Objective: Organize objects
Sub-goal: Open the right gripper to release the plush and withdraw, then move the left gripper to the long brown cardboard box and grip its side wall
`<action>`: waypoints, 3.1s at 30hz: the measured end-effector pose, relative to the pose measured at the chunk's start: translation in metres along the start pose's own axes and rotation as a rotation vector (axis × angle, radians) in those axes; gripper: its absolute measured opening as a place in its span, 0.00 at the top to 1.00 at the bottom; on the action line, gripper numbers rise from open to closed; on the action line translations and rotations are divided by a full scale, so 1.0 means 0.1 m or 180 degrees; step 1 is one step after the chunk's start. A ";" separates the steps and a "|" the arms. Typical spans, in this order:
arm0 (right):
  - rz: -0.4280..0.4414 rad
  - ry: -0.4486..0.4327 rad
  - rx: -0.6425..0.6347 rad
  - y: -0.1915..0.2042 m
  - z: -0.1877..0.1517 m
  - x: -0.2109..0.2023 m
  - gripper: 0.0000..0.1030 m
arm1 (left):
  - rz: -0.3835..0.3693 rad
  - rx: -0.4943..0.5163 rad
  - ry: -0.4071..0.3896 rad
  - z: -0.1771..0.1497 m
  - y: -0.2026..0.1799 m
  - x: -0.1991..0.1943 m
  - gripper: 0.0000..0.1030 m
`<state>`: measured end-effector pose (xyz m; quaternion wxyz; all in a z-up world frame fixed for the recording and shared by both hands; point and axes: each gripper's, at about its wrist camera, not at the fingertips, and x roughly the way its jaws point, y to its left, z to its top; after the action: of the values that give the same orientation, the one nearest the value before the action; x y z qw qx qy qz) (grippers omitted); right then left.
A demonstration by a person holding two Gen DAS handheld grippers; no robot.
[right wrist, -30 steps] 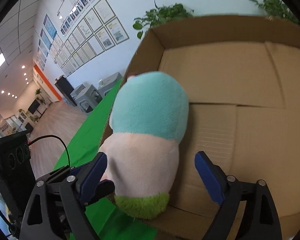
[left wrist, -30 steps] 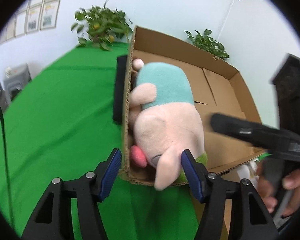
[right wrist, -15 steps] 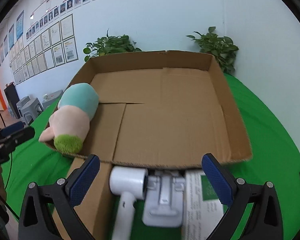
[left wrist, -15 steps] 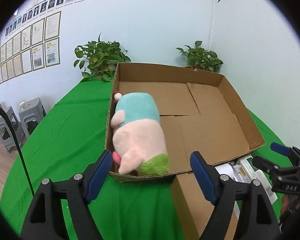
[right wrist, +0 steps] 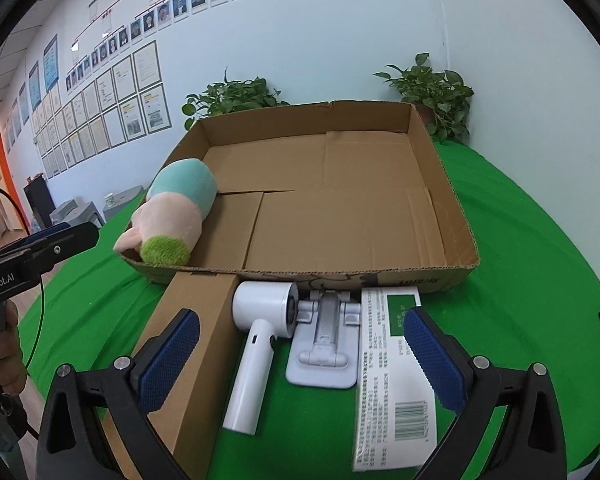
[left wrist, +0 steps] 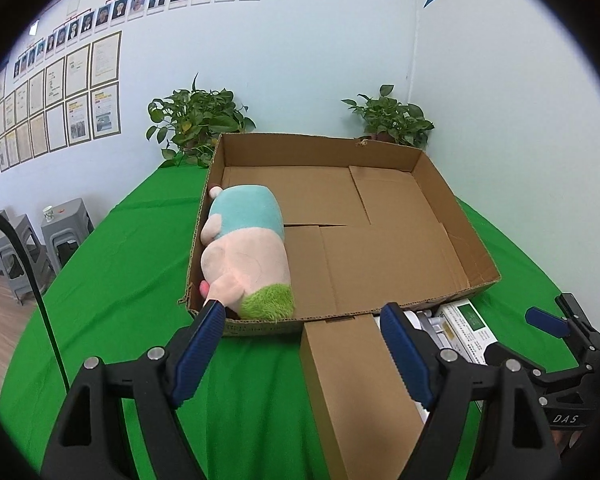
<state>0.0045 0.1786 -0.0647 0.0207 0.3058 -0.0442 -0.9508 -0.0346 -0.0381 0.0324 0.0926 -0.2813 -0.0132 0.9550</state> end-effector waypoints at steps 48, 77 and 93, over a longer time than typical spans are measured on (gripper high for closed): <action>0.1222 0.1039 -0.0548 0.92 -0.67 0.21 0.01 | -0.1912 -0.1001 0.1276 -0.91 0.33 0.73 0.17; 0.0648 0.1041 -0.0780 1.23 -0.72 0.26 0.05 | -0.2011 -0.0952 0.1371 -0.97 0.39 0.46 0.17; 0.0932 0.1070 -0.0203 0.93 -0.63 0.18 0.36 | -0.2098 -0.1033 0.1289 -0.96 0.42 0.25 0.17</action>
<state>0.0280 0.0802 -0.1168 0.1753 0.4495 -0.0539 -0.8743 -0.0109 -0.0775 -0.0648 0.3483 -0.4550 -0.2344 0.7853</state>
